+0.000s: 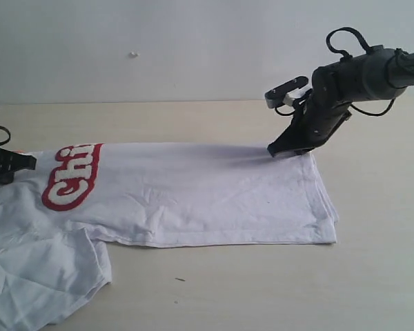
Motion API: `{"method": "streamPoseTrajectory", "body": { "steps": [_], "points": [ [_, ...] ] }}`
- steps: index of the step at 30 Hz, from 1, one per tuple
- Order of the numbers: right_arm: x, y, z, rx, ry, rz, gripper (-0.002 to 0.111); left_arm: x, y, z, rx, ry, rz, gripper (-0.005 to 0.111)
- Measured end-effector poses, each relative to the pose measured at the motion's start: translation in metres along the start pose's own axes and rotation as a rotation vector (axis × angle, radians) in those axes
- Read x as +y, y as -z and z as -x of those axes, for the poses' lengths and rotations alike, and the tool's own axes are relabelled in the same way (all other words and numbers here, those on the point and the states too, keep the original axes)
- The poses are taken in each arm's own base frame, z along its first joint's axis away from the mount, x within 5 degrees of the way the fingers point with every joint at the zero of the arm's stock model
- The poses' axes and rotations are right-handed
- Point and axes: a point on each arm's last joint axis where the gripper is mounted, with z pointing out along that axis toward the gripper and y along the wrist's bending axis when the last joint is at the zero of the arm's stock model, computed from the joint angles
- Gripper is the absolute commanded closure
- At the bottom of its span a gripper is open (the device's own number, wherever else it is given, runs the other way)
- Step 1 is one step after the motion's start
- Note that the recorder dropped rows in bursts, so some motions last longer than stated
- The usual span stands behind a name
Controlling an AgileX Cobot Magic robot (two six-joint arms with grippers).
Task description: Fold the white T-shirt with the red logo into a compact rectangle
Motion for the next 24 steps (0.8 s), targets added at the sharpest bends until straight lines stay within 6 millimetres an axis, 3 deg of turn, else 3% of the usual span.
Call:
{"method": "streamPoseTrajectory", "body": {
  "steps": [4,9,12,15,19,22,24],
  "points": [
    [-0.019,-0.004,-0.006,0.005,-0.036,-0.023,0.108,0.012,0.001,-0.001,0.003,0.027,0.011,0.107],
    [-0.029,0.002,-0.007,0.006,-0.034,-0.04,0.108,0.016,0.004,0.0,0.0,-0.001,0.017,0.107],
    [-0.029,0.039,0.011,-0.082,-0.047,-0.021,0.108,0.007,0.024,0.01,-0.036,-0.034,0.007,0.107],
    [0.0,0.059,0.025,-0.144,-0.011,0.079,0.108,-0.013,0.049,0.027,-0.12,-0.09,-0.007,0.107],
    [0.033,0.046,0.03,-0.108,0.027,0.152,0.108,-0.041,0.048,0.032,-0.099,-0.183,-0.056,0.107],
    [0.041,0.008,0.026,-0.01,0.026,0.177,0.108,-0.056,0.021,0.018,-0.007,-0.235,-0.092,0.107],
    [0.038,-0.001,0.029,-0.011,0.021,0.138,0.108,-0.049,0.006,0.012,0.009,-0.218,-0.079,0.107]
  ]
}}
